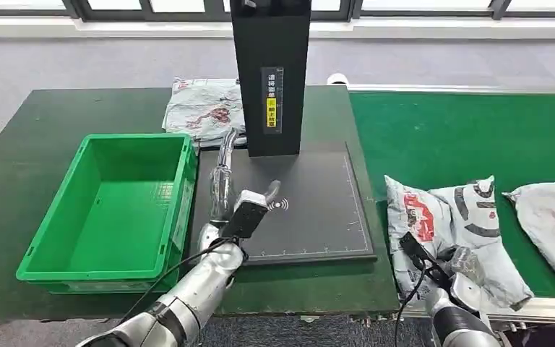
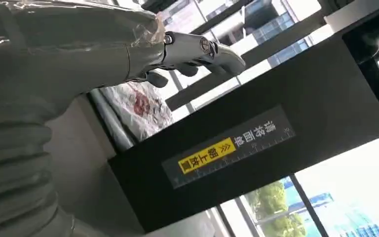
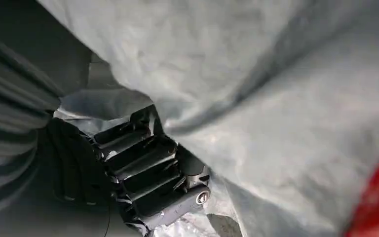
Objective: Moved the parcel from conveyor to table for the left to box.
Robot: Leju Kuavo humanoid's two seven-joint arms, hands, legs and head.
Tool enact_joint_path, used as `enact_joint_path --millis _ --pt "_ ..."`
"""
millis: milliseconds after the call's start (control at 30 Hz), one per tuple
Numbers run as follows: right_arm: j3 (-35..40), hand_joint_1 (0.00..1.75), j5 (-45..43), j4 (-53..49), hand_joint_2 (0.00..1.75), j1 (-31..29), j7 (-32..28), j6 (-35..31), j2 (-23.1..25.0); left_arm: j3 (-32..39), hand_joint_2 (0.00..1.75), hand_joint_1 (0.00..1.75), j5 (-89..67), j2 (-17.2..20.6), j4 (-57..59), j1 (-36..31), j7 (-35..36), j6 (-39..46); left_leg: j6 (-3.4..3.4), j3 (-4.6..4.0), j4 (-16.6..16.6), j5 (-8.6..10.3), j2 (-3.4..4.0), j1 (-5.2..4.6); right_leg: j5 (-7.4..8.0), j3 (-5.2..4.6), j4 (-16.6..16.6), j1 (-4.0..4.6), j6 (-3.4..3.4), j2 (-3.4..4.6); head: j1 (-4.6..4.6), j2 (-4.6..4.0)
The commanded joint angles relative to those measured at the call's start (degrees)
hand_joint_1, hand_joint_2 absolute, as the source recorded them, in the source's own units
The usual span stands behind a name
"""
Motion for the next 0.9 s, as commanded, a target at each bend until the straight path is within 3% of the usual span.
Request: enact_joint_path --millis 33,67,133,167,233,300,400,500,800,833,867,900 --pt "2.08 1.75 -4.67 -1.36 1.75 -5.64 -5.63 -10.37 4.53 10.77 1.75 0.00 -4.98 4.14 1.34 -3.40 0.19 -0.49 -0.03 -0.04 -0.14 0.06 0.47 -0.02 0.19 -0.24 -0.07 -0.02 -0.08 0.46 0.02 0.00" --pt "2.20 1.75 -8.77 -6.22 1.75 -6.06 -10.70 -17.08 5.57 11.94 1.75 0.00 -5.22 4.84 0.14 -2.94 0.19 0.05 -0.03 -0.13 0.00 0.01 0.45 -0.03 0.12 -0.29 0.08 -0.04 -0.05 0.44 0.02 0.00" --pt "5.24 1.75 -14.19 -16.11 1.75 -4.34 -13.66 -18.99 6.60 14.26 1.75 0.00 -5.33 5.32 -1.31 -2.11 0.20 -0.89 -0.05 -0.22 -0.08 0.04 0.67 -0.08 0.20 -0.42 0.09 -0.10 -0.10 0.66 0.00 0.00" --pt "6.25 1.75 -14.54 -18.18 1.75 -3.93 -12.84 -17.93 6.64 14.61 1.75 0.00 -5.54 5.40 -1.57 -1.98 0.22 -1.15 -0.05 -0.29 -0.01 0.01 0.46 -0.07 0.11 -0.41 0.17 -0.11 -0.07 0.46 0.00 0.00" --pt "10.23 1.75 -21.30 -24.90 1.75 -5.17 -17.67 -19.38 7.27 16.40 1.75 0.00 -8.06 5.81 -3.19 -1.54 1.01 0.46 -0.07 -0.40 -0.03 0.15 0.33 -0.10 0.14 -0.58 0.19 -0.14 -0.11 0.33 0.00 0.00" --pt "12.82 1.75 -22.11 -25.50 1.75 -6.21 -15.35 -18.55 6.80 17.13 1.75 0.00 -9.27 5.95 -4.66 -0.97 1.91 -0.35 -0.05 -0.54 0.01 0.27 0.18 -0.09 0.14 -0.65 0.23 -0.14 -0.08 0.24 0.02 0.00" --pt "14.79 1.75 -26.56 -26.03 1.75 -7.81 -19.50 -20.87 7.10 17.26 1.75 0.00 -11.46 5.83 -5.53 -0.84 2.81 0.02 -0.09 -0.43 -0.08 0.25 0.22 -0.07 0.17 -0.56 0.15 -0.11 -0.10 0.33 0.00 0.00" --pt "18.69 1.75 -28.98 -28.02 1.75 -10.53 -19.80 -19.29 7.48 17.10 1.75 0.00 -13.38 5.56 -7.15 -1.04 4.50 -0.11 -0.10 -0.49 -0.04 0.28 0.16 -0.09 0.15 -0.63 0.20 -0.14 -0.10 0.28 0.00 0.02" --pt "20.78 1.75 -30.53 -28.48 1.75 -11.64 -20.77 -17.58 7.89 17.12 1.75 0.00 -13.66 5.47 -7.23 -1.40 4.73 -0.45 -0.09 -0.58 0.01 0.28 0.08 -0.09 0.14 -0.67 0.24 -0.14 -0.08 0.20 0.00 0.02" --pt "24.96 1.75 -33.22 -28.08 1.75 -13.30 -21.48 -16.48 8.67 17.39 1.75 0.00 -13.50 5.11 -6.62 -1.96 4.43 -0.84 -0.09 -0.60 0.01 0.28 0.04 -0.08 0.14 -0.66 0.24 -0.13 -0.08 0.17 0.00 0.00" --pt "39.14 1.75 -35.66 -28.03 1.75 -12.02 -23.74 -13.39 12.96 17.08 1.75 0.00 -11.34 4.14 -4.68 -0.90 0.98 0.06 -0.09 -0.74 0.03 0.30 0.02 -0.08 0.16 -0.80 0.26 -0.14 -0.08 0.17 0.00 0.00" --pt "39.73 1.75 -35.28 -28.07 1.75 -11.89 -23.15 -13.83 13.29 16.98 1.75 0.00 -11.17 4.06 -4.54 -0.90 0.81 0.21 -0.10 -0.70 0.00 0.29 0.12 -0.08 0.18 -0.79 0.24 -0.14 -0.10 0.26 0.00 0.02"
